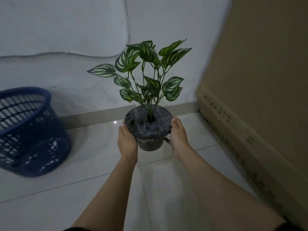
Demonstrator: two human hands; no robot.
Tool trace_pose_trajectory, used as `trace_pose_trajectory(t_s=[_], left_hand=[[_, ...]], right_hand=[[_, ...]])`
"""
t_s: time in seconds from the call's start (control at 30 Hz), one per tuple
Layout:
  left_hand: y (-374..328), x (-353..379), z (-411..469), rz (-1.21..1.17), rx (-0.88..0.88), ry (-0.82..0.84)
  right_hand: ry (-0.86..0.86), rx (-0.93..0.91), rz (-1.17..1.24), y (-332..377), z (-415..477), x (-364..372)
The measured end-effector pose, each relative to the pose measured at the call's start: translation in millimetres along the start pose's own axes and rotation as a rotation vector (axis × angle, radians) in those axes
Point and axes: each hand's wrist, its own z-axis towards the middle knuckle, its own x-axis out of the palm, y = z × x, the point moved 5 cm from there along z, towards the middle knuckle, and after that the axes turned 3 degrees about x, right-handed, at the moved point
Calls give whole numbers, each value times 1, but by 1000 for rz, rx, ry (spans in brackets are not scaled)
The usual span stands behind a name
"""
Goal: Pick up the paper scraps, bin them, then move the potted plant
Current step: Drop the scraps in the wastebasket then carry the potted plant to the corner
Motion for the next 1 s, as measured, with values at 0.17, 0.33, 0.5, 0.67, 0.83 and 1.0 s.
trace_pose_trajectory(t_s=[0.17, 0.33, 0.5, 0.67, 0.83, 1.0], left_hand=[[61, 56, 40, 52, -37, -13], [110, 80, 75, 201, -35, 6], [143, 99, 99, 236, -3, 52], [151, 117, 108, 244, 10, 73], [152, 142, 110, 215, 1, 124], [156, 149, 109, 153, -35, 110]], right_hand=[[-10, 16, -34, -44, 89, -23], [-38, 103, -23, -94, 142, -25], [-90, 120, 24, -126, 173, -36], [-137, 81, -43, -126, 189, -44], [-182, 49, -26, -117, 202, -59], [-194, 22, -46, -112, 207, -61]])
